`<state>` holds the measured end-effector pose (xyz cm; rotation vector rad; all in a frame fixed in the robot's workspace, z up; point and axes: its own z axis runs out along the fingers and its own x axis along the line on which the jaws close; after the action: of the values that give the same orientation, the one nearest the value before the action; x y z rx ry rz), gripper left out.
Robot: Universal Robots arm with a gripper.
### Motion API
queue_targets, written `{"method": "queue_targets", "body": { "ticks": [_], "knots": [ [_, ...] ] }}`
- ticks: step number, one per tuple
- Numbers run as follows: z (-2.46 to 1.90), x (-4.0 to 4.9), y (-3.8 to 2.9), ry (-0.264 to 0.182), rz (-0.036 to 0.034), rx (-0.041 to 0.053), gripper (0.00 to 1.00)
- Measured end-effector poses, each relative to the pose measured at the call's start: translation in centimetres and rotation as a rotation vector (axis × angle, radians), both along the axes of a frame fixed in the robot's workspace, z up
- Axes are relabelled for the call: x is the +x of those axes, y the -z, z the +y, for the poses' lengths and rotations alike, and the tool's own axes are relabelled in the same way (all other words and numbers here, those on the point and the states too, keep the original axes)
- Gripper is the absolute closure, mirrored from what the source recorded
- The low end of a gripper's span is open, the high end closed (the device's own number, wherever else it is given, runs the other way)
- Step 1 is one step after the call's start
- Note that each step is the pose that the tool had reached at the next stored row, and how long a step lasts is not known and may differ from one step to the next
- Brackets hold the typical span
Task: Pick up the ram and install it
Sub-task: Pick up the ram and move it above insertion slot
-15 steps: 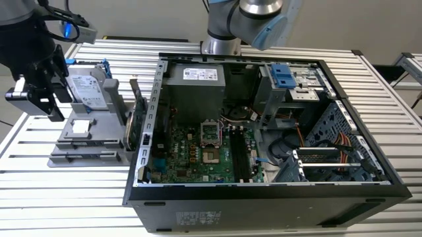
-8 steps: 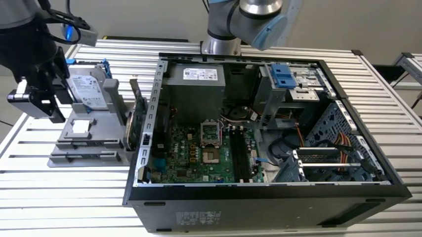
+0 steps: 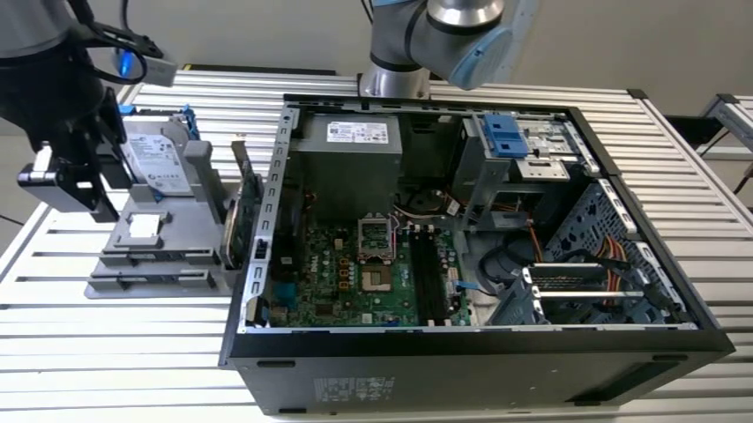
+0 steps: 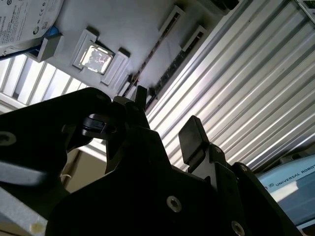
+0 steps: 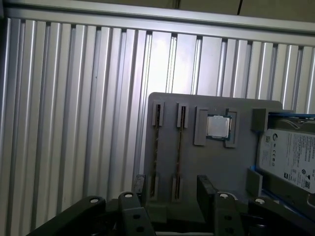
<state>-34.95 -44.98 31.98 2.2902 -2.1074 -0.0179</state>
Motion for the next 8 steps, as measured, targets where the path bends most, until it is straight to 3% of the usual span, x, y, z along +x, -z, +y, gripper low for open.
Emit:
{"method": "queue_targets", "body": {
  "ticks": [8],
  "knots": [
    [0.09,0.0,0.49,0.0,0.0,-0.0015,0.0]
  ]
}}
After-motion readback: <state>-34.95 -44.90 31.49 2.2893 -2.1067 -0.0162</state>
